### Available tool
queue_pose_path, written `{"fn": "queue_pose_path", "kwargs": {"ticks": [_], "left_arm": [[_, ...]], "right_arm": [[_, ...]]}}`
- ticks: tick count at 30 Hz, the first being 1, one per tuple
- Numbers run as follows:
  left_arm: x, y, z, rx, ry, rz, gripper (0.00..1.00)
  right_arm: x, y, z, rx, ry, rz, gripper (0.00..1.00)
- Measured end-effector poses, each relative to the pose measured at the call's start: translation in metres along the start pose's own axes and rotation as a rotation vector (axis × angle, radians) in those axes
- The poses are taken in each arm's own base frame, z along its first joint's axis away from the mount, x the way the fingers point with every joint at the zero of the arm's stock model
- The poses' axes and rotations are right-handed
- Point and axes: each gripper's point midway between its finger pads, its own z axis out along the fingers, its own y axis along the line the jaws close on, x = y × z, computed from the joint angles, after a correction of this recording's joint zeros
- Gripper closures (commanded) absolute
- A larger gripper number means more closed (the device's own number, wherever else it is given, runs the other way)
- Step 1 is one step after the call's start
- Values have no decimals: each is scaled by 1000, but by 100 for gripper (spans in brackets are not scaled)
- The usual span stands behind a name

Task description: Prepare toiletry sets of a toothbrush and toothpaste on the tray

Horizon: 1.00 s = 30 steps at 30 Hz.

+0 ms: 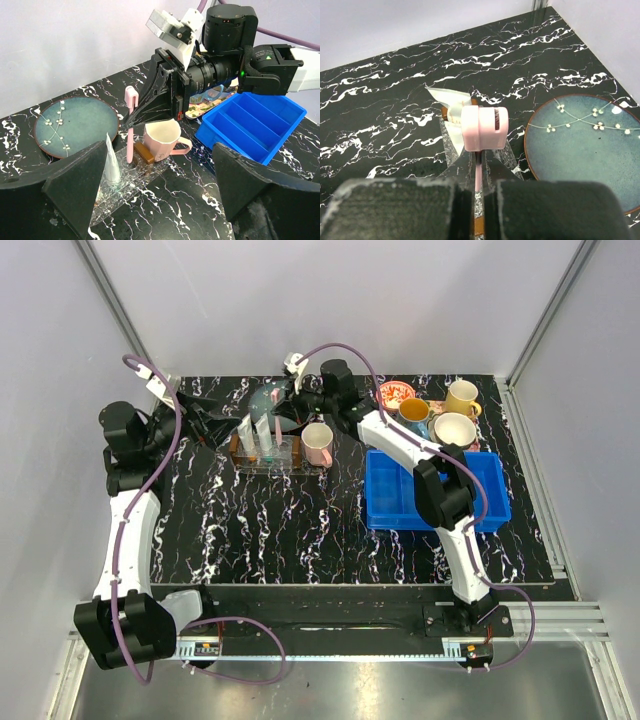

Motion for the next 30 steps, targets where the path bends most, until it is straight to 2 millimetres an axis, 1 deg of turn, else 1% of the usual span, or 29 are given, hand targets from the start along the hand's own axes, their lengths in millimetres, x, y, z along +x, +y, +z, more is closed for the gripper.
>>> {"fn": "queue_pose_path", "kwargs": {"ticks": [4,24,30], "left_arm": [[-1,0,0,0,-3,1,10],[-3,0,0,6,-12,4,10],[4,3,2,8,-2,-16,10]], "right_arm": [[6,1,0,-2,10,3,100],[11,-1,2,1,13,-2,100],[19,-5,4,15,23,-4,100]]}}
